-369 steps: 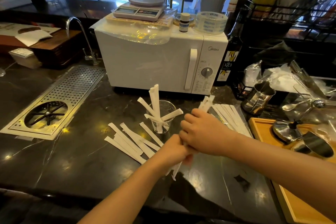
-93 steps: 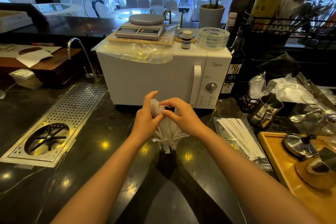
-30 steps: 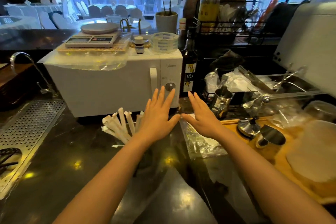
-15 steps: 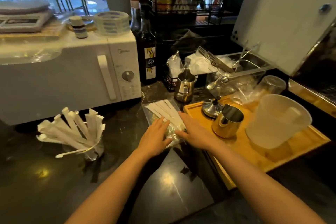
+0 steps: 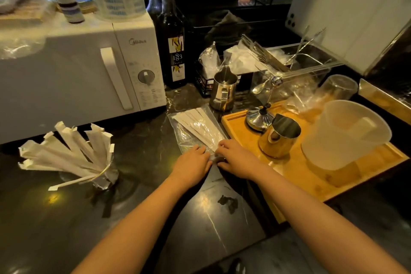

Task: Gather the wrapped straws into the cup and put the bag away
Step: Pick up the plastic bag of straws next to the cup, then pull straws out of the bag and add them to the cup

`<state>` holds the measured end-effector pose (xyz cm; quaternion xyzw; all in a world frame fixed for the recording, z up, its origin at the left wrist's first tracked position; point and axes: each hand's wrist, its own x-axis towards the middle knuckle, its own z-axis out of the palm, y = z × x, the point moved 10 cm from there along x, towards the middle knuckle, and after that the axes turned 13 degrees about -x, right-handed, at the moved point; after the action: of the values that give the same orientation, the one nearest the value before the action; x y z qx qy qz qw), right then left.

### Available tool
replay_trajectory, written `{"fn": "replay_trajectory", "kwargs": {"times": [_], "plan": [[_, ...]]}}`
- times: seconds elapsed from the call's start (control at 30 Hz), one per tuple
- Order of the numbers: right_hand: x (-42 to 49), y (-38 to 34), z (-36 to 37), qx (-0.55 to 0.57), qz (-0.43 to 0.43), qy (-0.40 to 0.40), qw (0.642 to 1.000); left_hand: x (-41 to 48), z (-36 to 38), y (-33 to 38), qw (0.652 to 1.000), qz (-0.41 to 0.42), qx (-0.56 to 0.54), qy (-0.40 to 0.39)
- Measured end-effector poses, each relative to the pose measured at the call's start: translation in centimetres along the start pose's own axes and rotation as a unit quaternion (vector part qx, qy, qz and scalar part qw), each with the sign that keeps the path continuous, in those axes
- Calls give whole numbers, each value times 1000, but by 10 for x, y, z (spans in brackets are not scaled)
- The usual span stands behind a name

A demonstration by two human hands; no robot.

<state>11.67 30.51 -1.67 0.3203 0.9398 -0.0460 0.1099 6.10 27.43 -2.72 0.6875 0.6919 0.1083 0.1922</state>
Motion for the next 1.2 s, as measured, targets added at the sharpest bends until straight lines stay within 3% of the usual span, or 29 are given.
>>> {"fn": "replay_trajectory", "kwargs": {"times": [0.27,0.53,0.63,1.0,1.2], "plan": [[-1,1,-6,-19,-1,42,999,0,-17,-1,998,-39,-19,44],[1,-5,-19,80,0,-20,997,-16,-55,-8,992,-65,-75,76],[-4,-12,-37,114,-17,-23,993,-24,-75,-6,987,-52,-126,84],[-25,-42,-141,173,-82,92,977,-79,-183,12,940,7,-264,214],[-38,-72,-171,209,-124,75,967,-102,-208,12,926,35,-315,205]]}}
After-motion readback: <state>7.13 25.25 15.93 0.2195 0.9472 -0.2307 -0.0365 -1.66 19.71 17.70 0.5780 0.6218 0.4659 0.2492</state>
